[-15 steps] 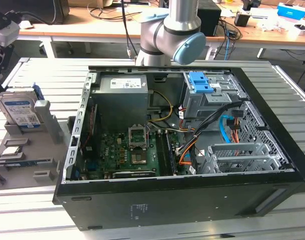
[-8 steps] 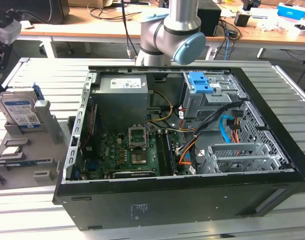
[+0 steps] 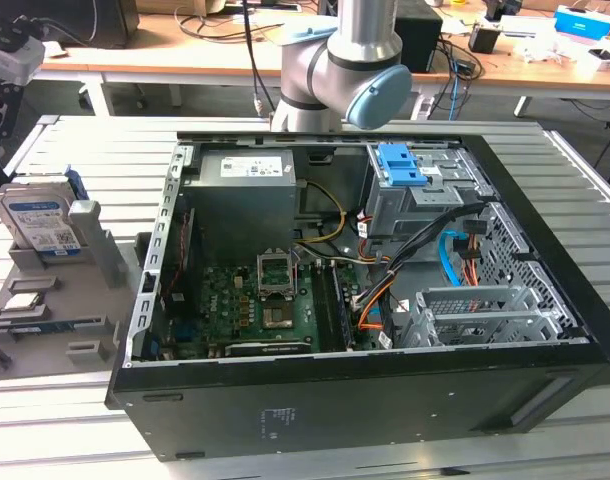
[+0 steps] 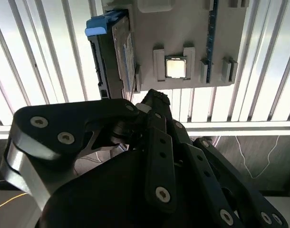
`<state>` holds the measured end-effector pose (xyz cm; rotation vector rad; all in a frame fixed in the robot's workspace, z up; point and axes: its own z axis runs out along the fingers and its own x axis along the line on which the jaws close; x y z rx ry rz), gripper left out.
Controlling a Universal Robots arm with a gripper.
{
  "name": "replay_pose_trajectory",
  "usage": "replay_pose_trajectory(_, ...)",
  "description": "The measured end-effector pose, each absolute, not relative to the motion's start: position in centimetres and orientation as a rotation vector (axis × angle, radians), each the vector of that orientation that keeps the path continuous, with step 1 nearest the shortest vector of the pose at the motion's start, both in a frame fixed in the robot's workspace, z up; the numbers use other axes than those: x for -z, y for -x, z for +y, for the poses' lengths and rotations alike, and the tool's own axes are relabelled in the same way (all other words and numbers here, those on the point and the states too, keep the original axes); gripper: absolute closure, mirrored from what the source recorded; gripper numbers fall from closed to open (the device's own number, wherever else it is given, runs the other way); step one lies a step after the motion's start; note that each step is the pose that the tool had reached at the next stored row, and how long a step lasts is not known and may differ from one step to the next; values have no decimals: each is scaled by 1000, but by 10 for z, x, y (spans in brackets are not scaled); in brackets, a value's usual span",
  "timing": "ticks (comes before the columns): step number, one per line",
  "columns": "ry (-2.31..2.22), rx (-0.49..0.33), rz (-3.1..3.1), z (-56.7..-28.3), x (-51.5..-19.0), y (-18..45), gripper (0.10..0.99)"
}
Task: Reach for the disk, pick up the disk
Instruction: 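Pick up the disk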
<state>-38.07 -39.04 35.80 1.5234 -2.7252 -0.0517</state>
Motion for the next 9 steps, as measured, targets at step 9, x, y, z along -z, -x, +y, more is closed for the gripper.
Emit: replay_pose_trajectory(9,-1707,49,-2611,-390,-358,381,980)
